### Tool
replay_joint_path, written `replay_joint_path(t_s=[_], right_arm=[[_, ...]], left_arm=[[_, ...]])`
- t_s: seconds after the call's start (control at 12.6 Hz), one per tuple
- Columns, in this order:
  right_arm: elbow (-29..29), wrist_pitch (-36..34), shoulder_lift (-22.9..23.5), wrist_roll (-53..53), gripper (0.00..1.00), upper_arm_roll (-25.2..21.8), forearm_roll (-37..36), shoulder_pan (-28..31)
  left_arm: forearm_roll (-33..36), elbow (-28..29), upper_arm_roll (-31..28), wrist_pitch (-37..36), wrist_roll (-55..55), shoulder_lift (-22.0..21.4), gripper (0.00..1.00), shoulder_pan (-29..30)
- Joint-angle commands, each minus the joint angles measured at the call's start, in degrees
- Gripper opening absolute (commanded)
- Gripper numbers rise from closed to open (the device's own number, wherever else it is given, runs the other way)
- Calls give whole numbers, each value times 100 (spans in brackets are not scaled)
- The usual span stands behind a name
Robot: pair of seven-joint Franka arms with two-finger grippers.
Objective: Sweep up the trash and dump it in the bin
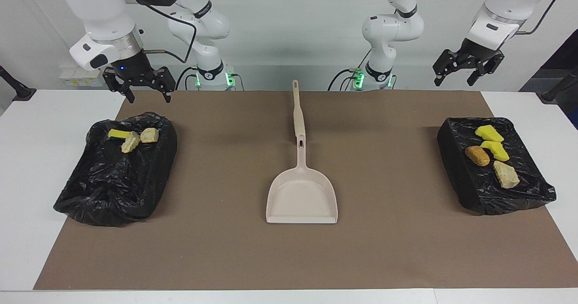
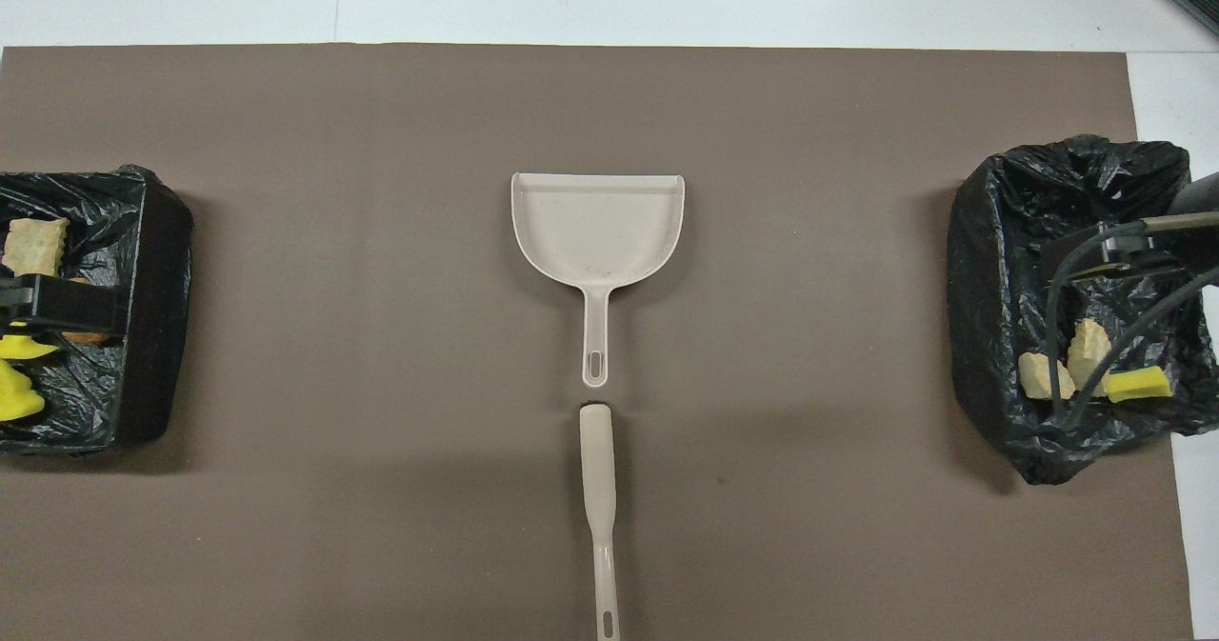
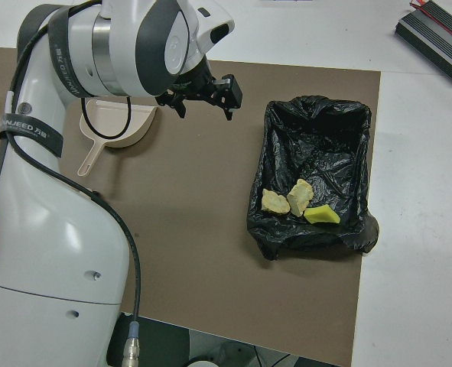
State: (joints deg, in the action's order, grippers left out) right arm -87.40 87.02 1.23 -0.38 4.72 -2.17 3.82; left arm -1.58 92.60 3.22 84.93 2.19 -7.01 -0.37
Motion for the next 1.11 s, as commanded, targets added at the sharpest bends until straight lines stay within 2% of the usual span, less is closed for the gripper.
replay_joint_path(t_s=[0.0,0.24,1.03], right_arm=[[-102,17,-79,-76,100,38,6,66],[-102,17,-79,-76,100,38,6,66],[-102,17,-88,-76,100,38,6,66]], left_arm=[[-53,39,3,-2,-96,-99,100,63],[-35,-14,21,-266,-105,-116,100,63],[26,-32,12,-169,-87,-116,100,63]])
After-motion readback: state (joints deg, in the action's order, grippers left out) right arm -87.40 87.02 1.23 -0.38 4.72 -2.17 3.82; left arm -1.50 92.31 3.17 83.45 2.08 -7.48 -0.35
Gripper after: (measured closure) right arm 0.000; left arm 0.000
